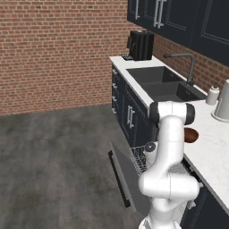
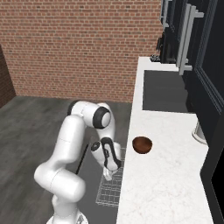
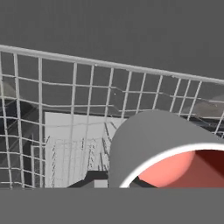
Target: Pick up the cup and bowl from the counter, place them in the dishwasher, and close the dishwasher door.
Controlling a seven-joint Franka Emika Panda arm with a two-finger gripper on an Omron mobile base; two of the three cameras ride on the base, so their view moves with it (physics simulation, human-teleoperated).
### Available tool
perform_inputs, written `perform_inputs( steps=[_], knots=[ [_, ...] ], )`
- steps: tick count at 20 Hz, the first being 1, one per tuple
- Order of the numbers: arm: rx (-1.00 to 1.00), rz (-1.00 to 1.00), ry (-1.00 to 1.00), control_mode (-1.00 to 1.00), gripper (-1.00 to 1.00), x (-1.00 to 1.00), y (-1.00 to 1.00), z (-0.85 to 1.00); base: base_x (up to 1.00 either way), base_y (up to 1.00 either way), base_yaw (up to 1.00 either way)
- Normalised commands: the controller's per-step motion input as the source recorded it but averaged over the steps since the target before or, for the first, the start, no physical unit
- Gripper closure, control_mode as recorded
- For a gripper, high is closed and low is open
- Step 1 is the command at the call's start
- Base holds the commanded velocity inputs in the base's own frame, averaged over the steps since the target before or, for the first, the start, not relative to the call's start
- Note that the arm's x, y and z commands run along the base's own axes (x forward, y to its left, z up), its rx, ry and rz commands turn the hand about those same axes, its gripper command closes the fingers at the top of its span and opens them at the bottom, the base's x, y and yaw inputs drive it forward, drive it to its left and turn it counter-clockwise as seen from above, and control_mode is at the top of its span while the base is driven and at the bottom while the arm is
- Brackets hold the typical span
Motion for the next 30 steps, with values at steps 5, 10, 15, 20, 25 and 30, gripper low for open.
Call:
perform_inputs(
  steps=[5,10,15,20,25,30],
  knots=[
    [-0.03,-0.05,0.04,-1.0,1.0,0.14,0.02,-0.34,0.0,0.0,0.0],
    [-0.03,0.0,0.13,-1.0,1.0,0.21,0.04,-0.35,0.0,0.0,0.0],
    [-0.06,0.0,0.14,-1.0,1.0,0.11,0.15,-0.34,0.0,0.0,0.0],
    [-0.04,0.0,0.16,-1.0,1.0,0.11,0.11,-0.19,0.0,0.0,0.0],
    [-0.08,0.01,0.23,-1.0,1.0,0.29,0.2,-0.27,0.0,0.0,0.0],
    [-0.05,0.09,0.15,-1.0,1.0,0.17,0.0,-0.58,0.0,0.0,0.0]
  ],
)
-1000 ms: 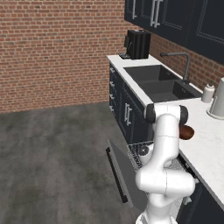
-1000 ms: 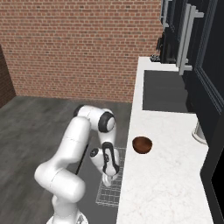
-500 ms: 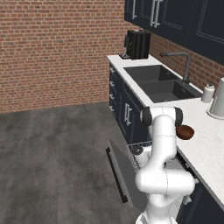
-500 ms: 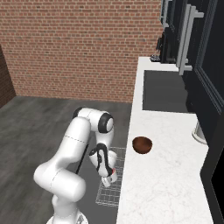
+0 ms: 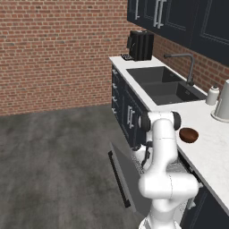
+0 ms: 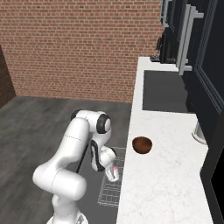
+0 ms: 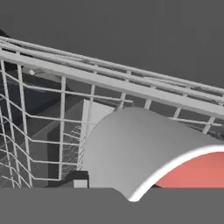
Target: Pick up the cup and bowl from the counter, place them in the dishwasher, and close the dishwasher door.
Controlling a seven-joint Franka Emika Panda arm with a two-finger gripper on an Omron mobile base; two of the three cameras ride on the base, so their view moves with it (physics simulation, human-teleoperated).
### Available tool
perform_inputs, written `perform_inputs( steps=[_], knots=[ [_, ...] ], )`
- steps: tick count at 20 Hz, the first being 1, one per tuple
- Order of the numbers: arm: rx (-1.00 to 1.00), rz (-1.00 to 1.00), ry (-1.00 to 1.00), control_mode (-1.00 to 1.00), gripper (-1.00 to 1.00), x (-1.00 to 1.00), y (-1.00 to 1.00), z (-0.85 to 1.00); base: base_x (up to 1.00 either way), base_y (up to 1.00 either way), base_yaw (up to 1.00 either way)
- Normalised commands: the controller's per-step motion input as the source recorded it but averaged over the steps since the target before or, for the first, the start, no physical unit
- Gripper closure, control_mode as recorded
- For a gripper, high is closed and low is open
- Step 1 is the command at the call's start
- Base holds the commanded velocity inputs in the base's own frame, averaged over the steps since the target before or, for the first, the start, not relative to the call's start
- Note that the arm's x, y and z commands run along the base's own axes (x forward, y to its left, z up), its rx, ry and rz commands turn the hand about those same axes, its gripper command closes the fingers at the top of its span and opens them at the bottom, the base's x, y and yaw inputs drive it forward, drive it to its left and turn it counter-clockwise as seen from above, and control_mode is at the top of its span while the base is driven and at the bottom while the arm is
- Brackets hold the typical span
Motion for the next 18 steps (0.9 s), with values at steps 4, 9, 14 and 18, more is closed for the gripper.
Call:
perform_inputs(
  steps=[4,9,14,18],
  knots=[
    [-0.04,0.11,0.11,-1.0,1.0,0.11,0.03,-0.68,0.0,0.0,0.0],
    [-0.2,0.06,0.01,-1.0,-1.0,-0.17,0.74,-0.49,0.0,0.0,0.0],
    [-0.22,0.05,-0.09,-1.0,-1.0,-0.33,1.0,-0.27,0.0,0.0,0.0],
    [-0.02,0.02,-0.25,-1.0,-1.0,-0.39,0.65,0.01,0.0,0.0,0.0]
  ],
)
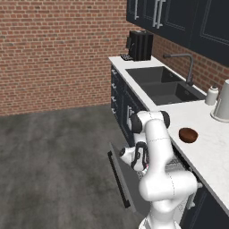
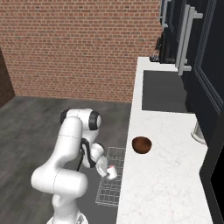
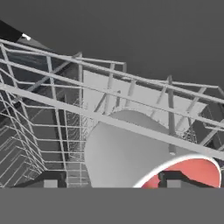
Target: Pick up the cup and bowl from the counter, place them in the dishwasher, and close the dishwasher door.
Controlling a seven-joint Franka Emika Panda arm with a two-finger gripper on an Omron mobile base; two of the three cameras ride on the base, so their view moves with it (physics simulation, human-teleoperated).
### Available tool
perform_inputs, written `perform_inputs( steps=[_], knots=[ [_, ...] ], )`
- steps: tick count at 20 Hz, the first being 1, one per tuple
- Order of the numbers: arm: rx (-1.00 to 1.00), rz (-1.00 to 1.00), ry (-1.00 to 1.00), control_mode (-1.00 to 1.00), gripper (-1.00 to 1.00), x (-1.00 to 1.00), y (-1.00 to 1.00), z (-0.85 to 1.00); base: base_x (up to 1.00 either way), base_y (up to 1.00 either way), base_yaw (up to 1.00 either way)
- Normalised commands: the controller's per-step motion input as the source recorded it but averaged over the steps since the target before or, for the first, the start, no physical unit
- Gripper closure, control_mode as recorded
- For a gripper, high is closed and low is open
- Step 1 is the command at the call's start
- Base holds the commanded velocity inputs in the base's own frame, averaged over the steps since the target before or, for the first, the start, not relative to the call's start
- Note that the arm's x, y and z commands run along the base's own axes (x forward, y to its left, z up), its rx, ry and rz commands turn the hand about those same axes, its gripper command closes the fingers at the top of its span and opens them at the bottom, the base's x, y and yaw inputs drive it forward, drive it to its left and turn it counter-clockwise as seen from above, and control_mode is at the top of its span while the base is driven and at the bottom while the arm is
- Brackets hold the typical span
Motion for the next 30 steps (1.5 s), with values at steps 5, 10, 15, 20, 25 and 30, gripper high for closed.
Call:
perform_inputs(
  steps=[5,10,15,20,25,30],
  knots=[
    [0.0,0.0,-0.04,-1.0,-1.0,-0.3,0.09,0.39,0.0,0.0,0.0],
    [-0.02,0.0,0.0,-1.0,-1.0,-0.21,0.0,0.85,0.0,0.0,0.0],
    [-0.05,0.0,0.0,-1.0,-1.0,-0.15,0.0,1.0,0.0,0.0,0.0],
    [-0.03,0.0,0.0,-1.0,-1.0,-0.2,0.02,1.0,0.0,0.0,0.0],
    [0.0,0.05,-0.13,-1.0,-1.0,-0.51,0.33,1.0,0.0,0.0,0.0],
    [0.0,0.1,-0.4,-1.0,-1.0,-0.49,0.39,1.0,0.0,0.0,0.0]
  ],
)
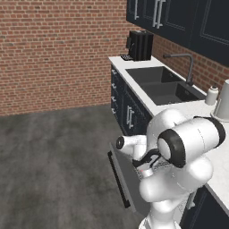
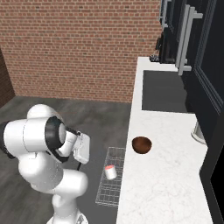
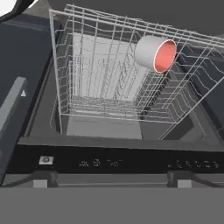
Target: Pick up the cup and bowl from the counter, place them in the dishwasher, and close the dishwasher door.
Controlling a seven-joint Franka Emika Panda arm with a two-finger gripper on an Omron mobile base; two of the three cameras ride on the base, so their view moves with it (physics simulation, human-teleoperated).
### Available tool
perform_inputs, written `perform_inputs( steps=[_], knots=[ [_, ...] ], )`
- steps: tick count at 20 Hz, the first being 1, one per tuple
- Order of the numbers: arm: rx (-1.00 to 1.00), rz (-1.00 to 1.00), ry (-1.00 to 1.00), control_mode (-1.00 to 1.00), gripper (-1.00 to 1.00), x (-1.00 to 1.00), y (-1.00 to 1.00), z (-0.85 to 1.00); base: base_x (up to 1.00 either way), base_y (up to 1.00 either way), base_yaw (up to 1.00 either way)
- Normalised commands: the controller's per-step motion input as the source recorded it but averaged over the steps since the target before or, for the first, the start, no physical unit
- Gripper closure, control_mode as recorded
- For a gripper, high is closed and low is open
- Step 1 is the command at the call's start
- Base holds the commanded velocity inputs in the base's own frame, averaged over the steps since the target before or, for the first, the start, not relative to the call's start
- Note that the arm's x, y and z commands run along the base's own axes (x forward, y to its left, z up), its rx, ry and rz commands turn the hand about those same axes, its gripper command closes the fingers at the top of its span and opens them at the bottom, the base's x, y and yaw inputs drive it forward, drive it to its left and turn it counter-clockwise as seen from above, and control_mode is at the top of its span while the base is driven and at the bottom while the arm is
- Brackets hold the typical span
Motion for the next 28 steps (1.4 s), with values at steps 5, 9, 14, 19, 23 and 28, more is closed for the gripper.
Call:
perform_inputs(
  steps=[5,9,14,19,23,28],
  knots=[
    [0.0,0.01,-0.24,-1.0,-1.0,-0.05,0.39,1.0,0.0,0.0,0.0],
    [0.02,0.0,-0.05,-1.0,-1.0,-0.05,0.26,1.0,0.0,0.0,0.0],
    [0.08,-0.02,0.05,-1.0,-1.0,0.0,0.03,1.0,0.0,0.0,0.0],
    [0.16,-0.13,0.25,-1.0,-1.0,0.06,0.0,1.0,0.0,0.0,0.0],
    [0.15,-0.38,0.23,-1.0,-1.0,0.01,0.01,0.88,0.0,0.0,0.0],
    [0.12,-0.67,0.22,-1.0,-1.0,-0.06,-0.01,0.06,0.0,0.0,0.0]
  ],
)
